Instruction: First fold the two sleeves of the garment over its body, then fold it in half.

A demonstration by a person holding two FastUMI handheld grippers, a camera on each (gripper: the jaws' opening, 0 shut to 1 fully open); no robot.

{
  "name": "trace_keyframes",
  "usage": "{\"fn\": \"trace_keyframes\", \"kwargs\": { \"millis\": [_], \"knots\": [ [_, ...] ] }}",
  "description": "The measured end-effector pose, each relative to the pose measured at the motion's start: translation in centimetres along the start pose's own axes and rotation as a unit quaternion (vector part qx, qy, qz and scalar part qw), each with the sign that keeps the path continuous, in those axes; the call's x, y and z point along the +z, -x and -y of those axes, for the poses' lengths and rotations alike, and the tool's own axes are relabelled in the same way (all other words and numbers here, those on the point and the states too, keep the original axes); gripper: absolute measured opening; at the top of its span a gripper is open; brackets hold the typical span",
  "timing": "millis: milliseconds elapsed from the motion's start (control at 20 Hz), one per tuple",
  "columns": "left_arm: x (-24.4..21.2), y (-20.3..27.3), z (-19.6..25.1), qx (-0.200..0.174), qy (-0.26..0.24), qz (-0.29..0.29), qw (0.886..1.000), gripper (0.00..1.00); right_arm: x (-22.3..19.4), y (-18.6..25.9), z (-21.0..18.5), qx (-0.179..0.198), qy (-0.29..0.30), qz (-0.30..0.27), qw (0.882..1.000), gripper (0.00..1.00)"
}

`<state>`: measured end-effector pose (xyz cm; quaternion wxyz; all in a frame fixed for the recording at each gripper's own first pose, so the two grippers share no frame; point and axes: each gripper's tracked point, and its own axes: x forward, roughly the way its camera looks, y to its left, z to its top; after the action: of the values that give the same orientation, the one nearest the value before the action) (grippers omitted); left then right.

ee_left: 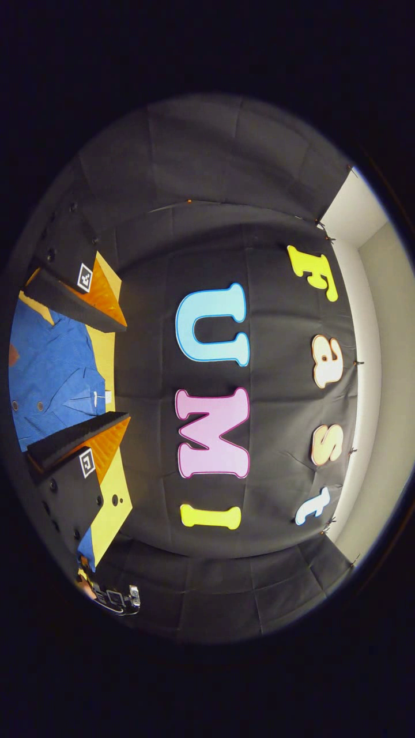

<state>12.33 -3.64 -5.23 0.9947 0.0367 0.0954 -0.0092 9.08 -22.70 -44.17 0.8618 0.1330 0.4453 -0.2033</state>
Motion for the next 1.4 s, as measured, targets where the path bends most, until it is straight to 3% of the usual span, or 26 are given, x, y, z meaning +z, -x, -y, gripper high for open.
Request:
{"fn": "trace_keyframes", "kwargs": {
  "millis": [100,250,300,550,800,900,950,1100,1200,1400],
  "knots": [
    [0.1,0.1,-0.1,0.002,-0.003,0.002,1.0,0.81,0.1,-0.9,-0.1,0.0,-0.023,0.003,1.0,0.16],
    [0.2,0.2,-0.2,0.004,0.002,0.004,1.0,0.81,0.1,-0.5,0.0,-0.003,-0.025,0.0,1.0,0.15],
    [0.0,0.2,-0.2,0.004,0.006,0.002,1.0,0.8,0.2,-0.6,0.0,-0.007,-0.025,0.004,1.0,0.04],
    [0.1,0.3,-0.3,0.008,0.0,-0.002,1.0,0.81,-0.1,-0.5,-0.4,0.006,-0.039,-0.005,0.999,0.04],
    [-0.1,0.3,0.0,0.008,-0.003,-0.007,1.0,0.8,-1.0,0.0,-1.4,0.015,-0.011,-0.002,1.0,0.04],
    [0.3,0.4,0.1,0.004,-0.008,-0.003,1.0,0.8,-1.3,1.1,-1.8,0.02,-0.006,0.006,1.0,0.0],
    [0.7,0.5,0.0,0.004,-0.012,0.004,1.0,0.81,-1.4,1.9,-1.9,0.023,-0.009,0.009,1.0,0.04],
    [0.8,0.7,-0.3,0.0,-0.018,0.013,1.0,0.8,-1.7,4.4,-2.4,0.025,-0.031,0.019,0.999,0.04],
    [0.5,0.8,-0.5,-0.002,-0.011,0.012,1.0,0.8,-1.8,6.6,-2.8,0.028,-0.006,0.036,0.999,0.0],
    [-0.4,1.2,-1.4,-0.008,0.004,0.005,1.0,0.8,-1.0,10.9,-6.2,0.055,0.005,0.06,0.997,0.04]
  ]
}}
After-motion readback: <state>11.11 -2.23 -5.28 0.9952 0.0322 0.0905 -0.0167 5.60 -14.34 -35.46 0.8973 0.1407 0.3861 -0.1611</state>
